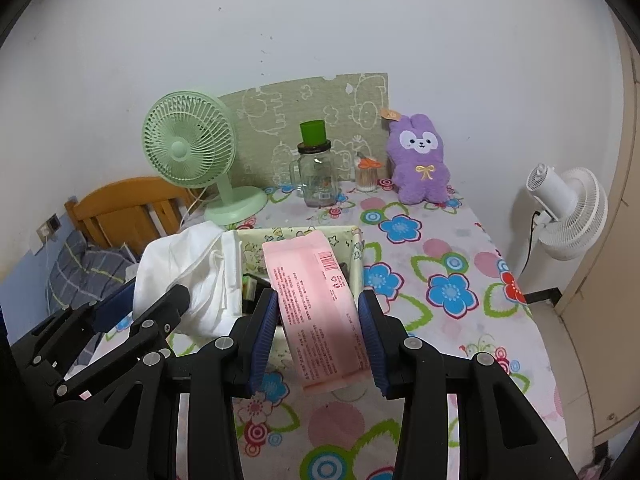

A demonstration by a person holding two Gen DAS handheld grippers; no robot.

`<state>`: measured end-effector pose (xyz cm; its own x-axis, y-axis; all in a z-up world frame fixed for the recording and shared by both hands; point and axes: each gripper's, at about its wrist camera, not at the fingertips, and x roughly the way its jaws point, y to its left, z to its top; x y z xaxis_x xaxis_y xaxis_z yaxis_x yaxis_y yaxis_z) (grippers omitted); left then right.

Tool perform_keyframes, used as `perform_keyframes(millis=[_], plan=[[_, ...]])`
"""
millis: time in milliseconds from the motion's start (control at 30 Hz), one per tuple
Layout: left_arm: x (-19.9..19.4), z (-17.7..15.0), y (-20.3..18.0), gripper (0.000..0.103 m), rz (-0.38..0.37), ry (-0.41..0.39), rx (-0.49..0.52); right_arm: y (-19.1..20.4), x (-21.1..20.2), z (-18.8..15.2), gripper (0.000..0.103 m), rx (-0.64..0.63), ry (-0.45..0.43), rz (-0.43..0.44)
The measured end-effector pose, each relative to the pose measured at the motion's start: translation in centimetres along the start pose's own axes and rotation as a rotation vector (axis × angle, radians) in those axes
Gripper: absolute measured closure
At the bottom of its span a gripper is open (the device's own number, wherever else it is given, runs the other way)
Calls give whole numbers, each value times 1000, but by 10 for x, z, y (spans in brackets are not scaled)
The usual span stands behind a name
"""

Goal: Organize soft objects
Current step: 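Carry the white tissue and pink papers over the basket with both tools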

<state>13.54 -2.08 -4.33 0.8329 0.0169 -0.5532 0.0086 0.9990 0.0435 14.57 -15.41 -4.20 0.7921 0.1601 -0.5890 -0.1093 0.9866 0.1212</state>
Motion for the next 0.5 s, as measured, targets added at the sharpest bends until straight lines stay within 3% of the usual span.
perform_keyframes(millis=[500], plan=[[51, 19, 1, 67, -2, 34, 3, -5, 52, 19, 58, 22, 26, -23]])
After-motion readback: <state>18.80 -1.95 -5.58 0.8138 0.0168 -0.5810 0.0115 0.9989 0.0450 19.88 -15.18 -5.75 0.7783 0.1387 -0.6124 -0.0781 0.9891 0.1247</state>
